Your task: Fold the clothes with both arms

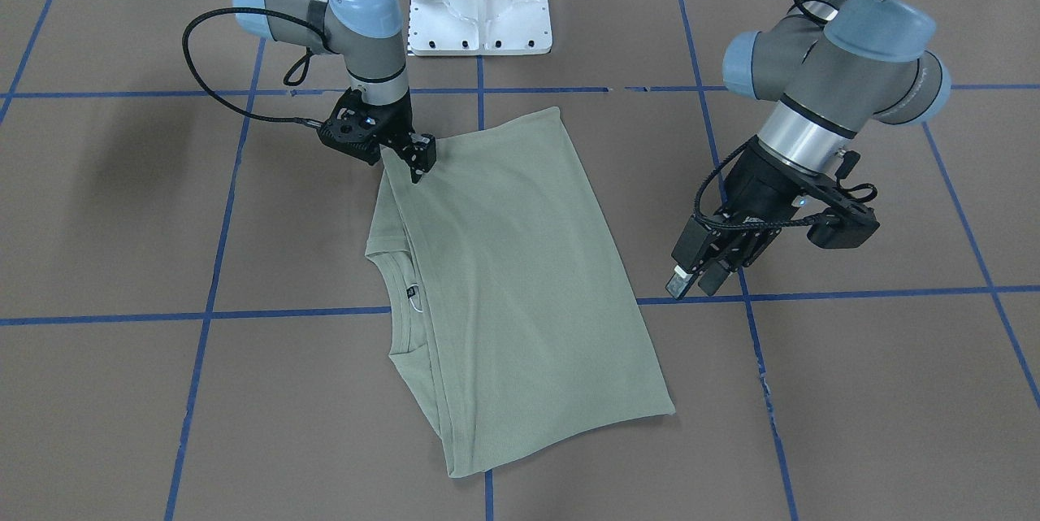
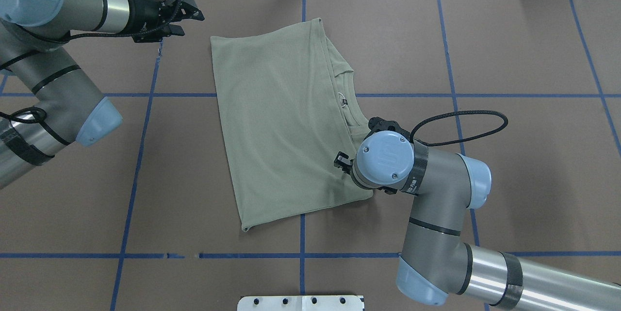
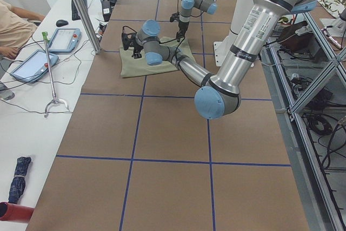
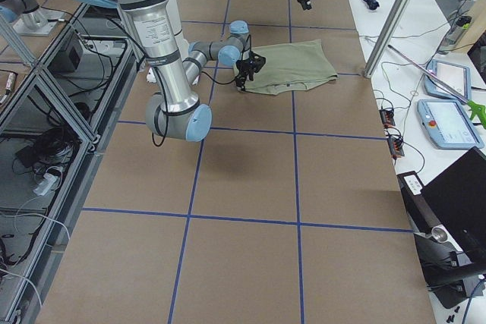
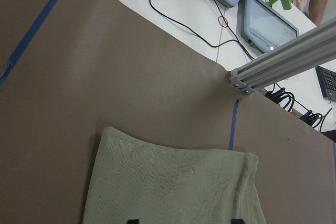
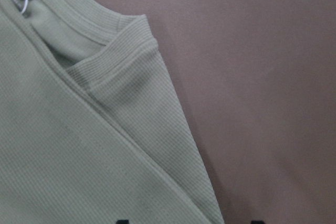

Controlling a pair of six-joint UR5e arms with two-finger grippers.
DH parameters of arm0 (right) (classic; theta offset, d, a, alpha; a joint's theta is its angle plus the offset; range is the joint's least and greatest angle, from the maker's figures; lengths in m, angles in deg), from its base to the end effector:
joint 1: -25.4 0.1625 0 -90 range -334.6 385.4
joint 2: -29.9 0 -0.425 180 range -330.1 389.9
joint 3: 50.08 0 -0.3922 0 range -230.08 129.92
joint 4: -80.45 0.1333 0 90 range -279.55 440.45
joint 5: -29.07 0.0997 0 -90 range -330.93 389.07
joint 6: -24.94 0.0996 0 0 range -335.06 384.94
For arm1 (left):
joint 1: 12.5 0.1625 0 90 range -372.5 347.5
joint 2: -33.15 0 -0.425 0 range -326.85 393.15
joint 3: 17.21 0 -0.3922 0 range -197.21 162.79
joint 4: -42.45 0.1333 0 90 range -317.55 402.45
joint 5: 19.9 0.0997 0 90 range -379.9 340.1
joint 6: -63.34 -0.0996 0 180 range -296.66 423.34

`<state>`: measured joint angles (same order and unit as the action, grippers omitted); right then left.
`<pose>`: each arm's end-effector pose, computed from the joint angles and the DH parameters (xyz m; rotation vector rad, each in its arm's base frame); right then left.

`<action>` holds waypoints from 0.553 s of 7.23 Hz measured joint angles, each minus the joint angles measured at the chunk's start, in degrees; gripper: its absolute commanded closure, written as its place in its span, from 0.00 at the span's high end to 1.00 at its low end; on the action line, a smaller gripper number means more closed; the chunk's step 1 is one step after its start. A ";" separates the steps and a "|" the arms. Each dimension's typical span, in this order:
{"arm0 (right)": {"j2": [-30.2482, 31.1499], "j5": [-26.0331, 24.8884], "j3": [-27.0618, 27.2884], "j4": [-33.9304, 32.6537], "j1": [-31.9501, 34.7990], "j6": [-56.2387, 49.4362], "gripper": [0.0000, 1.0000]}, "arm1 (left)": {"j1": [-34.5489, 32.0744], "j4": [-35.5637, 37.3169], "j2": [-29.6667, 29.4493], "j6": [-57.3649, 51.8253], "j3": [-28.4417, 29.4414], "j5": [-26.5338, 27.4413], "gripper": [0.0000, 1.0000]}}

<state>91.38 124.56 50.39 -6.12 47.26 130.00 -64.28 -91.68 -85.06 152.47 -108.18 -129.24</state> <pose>-0.5555 -0.3562 0.2951 -0.0481 -0.7550 0.5785 0.3307 -0.5821 0.2773 0.3056 1.2799 -0.5435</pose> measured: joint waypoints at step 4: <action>1.20 -1.25 0.12 0.78 -0.95 5.30 0.00 | 0.02 0.01 -0.04 0.00 0.07 0.06 0.66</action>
<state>92.57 123.31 50.51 -5.34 46.32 135.30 -64.27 -91.67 -85.10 152.47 -108.11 -129.17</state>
